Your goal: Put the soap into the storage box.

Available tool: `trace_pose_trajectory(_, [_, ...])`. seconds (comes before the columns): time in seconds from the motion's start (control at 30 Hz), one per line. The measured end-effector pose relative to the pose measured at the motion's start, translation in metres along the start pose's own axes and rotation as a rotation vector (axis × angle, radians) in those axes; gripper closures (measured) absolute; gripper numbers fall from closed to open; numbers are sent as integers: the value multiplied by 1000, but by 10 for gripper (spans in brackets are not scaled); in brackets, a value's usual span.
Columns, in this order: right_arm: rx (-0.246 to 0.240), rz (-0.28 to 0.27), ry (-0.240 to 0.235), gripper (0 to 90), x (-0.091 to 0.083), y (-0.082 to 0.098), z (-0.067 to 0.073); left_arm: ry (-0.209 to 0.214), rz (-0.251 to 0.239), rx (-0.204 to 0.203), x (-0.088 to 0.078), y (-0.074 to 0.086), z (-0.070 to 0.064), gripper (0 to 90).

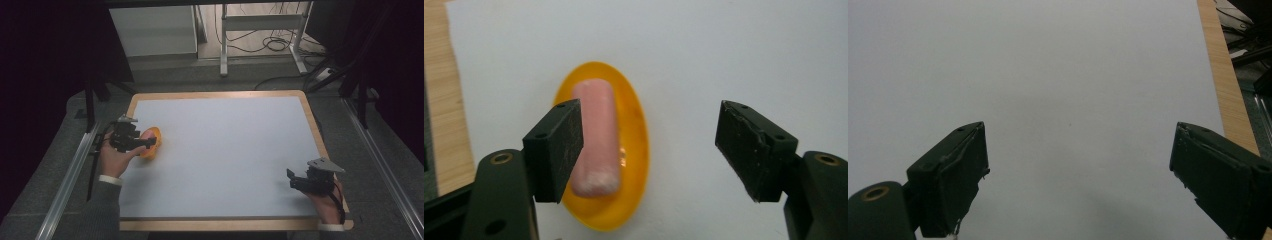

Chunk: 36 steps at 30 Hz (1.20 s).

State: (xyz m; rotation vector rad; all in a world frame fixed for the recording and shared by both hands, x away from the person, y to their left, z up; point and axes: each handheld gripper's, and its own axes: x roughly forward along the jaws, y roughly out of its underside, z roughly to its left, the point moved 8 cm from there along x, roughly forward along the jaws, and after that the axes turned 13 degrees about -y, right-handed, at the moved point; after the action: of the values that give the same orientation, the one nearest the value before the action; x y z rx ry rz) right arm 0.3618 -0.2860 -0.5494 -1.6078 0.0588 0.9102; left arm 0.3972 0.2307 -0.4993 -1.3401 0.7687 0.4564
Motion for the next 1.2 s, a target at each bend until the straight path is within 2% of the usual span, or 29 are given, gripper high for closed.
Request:
trace_pose_trajectory(0.13, [-3,-8,1,85,-1,-1,0,33,-27,13,-6,14,-11,268])
trace_pose_trajectory(0.3, [-12,-11,1,85,-1,-1,1,74,-20,34,-3,37,-25,266])
trace_pose_trajectory(0.5, [-24,-10,-1,85,0,-2,4,114,-37,22,-5,61,-34,268])
trace_pose_trajectory(0.63, [-32,-5,-7,85,2,-1,6,109,-35,23,-1,74,-36,272])
trace_pose_trajectory(0.77, [-43,-3,-14,85,4,-2,11,121,-47,-9,0,86,-37,272])
trace_pose_trajectory(0.83, [-49,-1,-17,85,5,-2,12,120,-31,-7,2,92,-36,274])
trace_pose_trajectory(0.9, [-55,0,-19,85,6,-2,13,107,-25,-6,3,95,-33,268])
trace_pose_trajectory(0.97, [-58,0,-20,85,6,-2,14,115,-32,-21,3,97,-32,270])
trace_pose_trajectory(1.2, [-70,5,-26,85,7,-3,18,120,-37,-23,2,96,-33,269])
